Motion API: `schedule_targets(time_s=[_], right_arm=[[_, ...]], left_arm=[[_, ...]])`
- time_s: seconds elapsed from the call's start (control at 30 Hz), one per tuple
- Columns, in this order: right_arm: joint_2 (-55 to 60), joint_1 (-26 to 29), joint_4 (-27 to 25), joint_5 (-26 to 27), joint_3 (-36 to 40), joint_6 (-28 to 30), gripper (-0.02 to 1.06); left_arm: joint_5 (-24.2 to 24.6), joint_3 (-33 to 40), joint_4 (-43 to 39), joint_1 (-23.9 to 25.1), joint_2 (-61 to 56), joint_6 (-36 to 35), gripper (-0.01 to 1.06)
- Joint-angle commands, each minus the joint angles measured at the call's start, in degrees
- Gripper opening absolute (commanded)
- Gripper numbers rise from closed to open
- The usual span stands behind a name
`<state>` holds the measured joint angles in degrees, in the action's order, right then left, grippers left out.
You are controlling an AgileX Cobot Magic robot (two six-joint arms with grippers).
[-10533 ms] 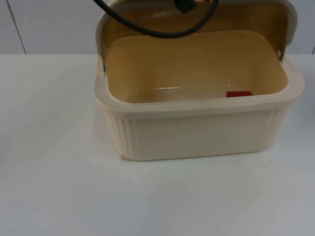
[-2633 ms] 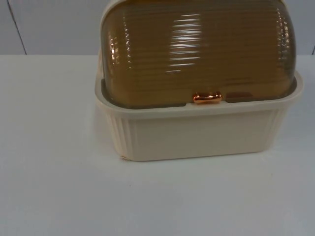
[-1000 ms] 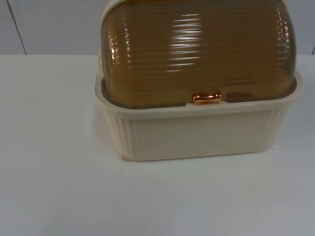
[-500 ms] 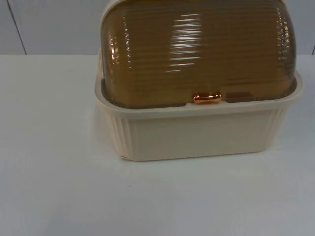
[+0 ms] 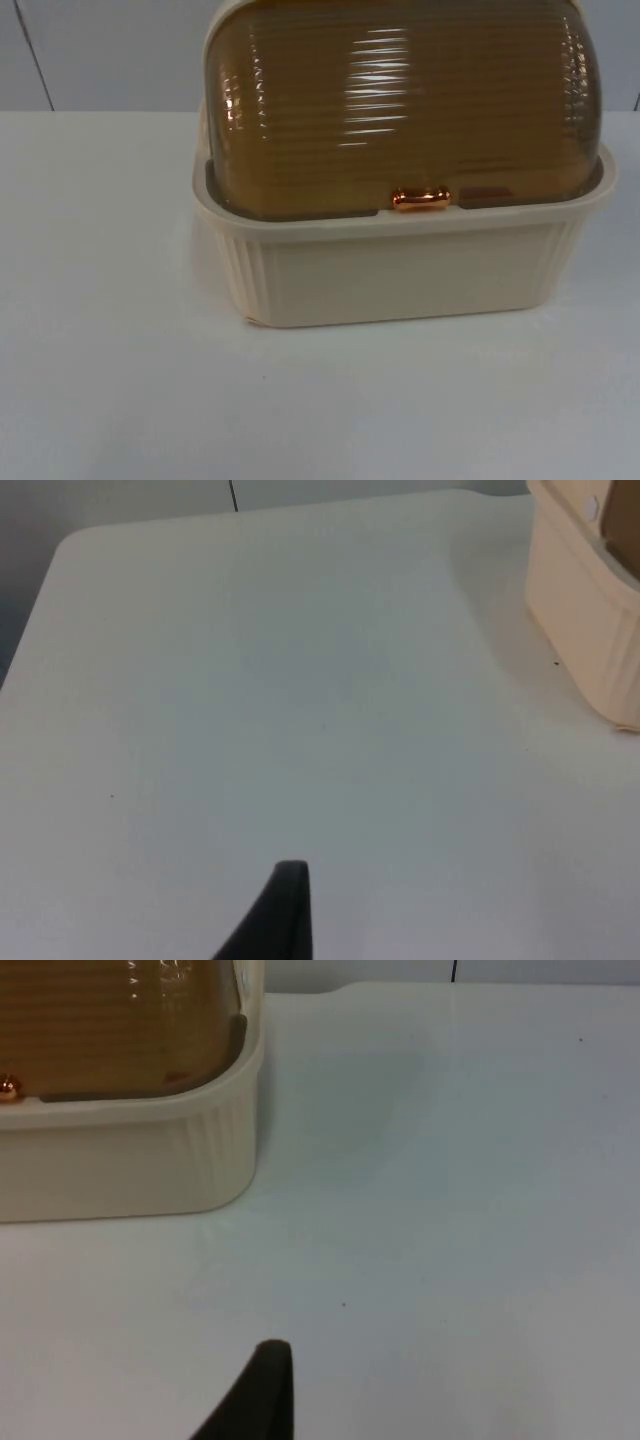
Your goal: Open the box lid with the left hand, place the block into the box with the right hand, then close the box lid with the left hand.
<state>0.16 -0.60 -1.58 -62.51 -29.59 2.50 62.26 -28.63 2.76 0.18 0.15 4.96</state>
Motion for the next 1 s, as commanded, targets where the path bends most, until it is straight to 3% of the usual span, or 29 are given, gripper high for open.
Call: schedule_targets(time_s=[0.0, 0.97], right_arm=[[-0.2, -0.1, 0.4, 0.7, 0.2, 0.0, 1.04], [-0.2, -1.3, -0.1, 0.7, 0.2, -0.1, 1.04]], left_arm=[[-0.6, 0.3, -0.4, -0.2, -0.2, -0.5, 1.02], [-0.6, 0.3, -0.4, -0.2, -0.2, -0.5, 1.02]])
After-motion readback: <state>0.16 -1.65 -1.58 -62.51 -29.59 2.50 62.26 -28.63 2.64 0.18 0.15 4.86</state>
